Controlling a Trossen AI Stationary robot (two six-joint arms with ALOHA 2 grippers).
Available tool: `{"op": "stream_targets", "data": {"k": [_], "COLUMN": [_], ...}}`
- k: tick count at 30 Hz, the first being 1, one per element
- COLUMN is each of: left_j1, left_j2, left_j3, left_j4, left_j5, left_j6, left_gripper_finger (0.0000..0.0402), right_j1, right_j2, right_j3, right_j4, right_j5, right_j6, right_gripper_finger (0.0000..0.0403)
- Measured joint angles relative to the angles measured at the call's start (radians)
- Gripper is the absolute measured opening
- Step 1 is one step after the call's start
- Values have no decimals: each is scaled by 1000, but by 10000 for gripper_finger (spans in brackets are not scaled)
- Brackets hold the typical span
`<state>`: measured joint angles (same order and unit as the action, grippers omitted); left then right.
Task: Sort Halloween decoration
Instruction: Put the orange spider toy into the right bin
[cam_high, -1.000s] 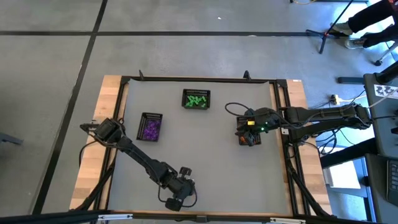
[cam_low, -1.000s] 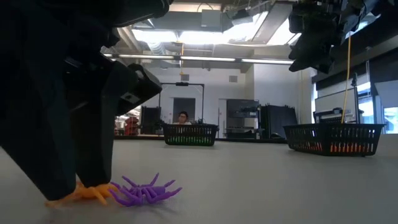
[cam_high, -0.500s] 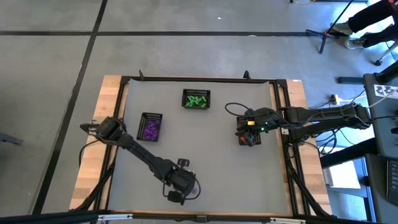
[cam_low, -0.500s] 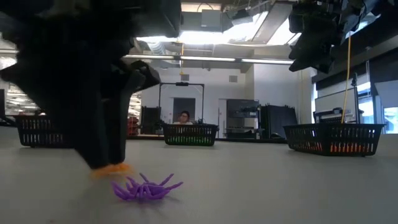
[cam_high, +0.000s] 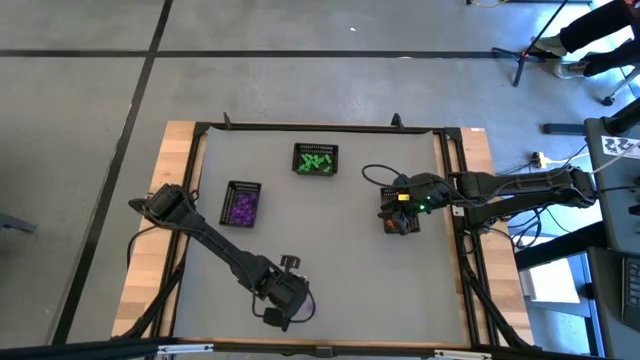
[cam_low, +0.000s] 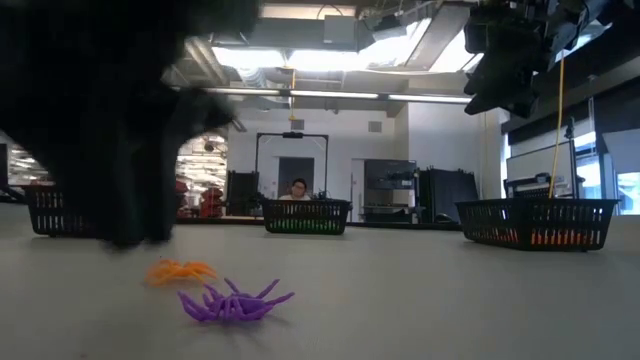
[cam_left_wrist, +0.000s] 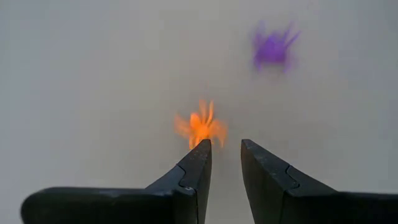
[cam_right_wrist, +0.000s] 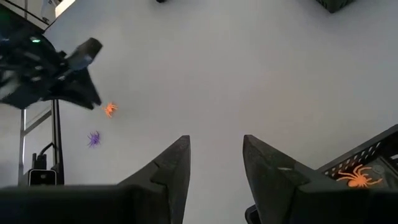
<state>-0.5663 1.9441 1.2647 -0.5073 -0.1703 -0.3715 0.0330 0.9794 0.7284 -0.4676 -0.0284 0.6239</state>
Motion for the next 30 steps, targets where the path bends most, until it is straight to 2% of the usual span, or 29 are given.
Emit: {"op": "stream_targets", "data": {"k": [4, 10, 22, 30], "left_j1": [-4, -4, 7, 15], "left_j2": [-38, -98, -95, -82], "left_j3": [-110, -218, -230, -231], "left_j4": [111, 214, 347, 336], "left_j5": [1, -18, -32, -12], "left_j6": [-85, -116, -90, -98], "left_gripper_finger": [80, 80, 80, 80], "right_j1": [0, 0, 0, 0], "right_j2": [0, 0, 0, 0], "right_j3": [0, 0, 0, 0], "right_j4": [1, 5, 3, 3], "right_j5": [-6, -10, -10, -10], "right_j6": [1, 1, 0, 0], "right_gripper_finger": [145, 145, 145, 145]}}
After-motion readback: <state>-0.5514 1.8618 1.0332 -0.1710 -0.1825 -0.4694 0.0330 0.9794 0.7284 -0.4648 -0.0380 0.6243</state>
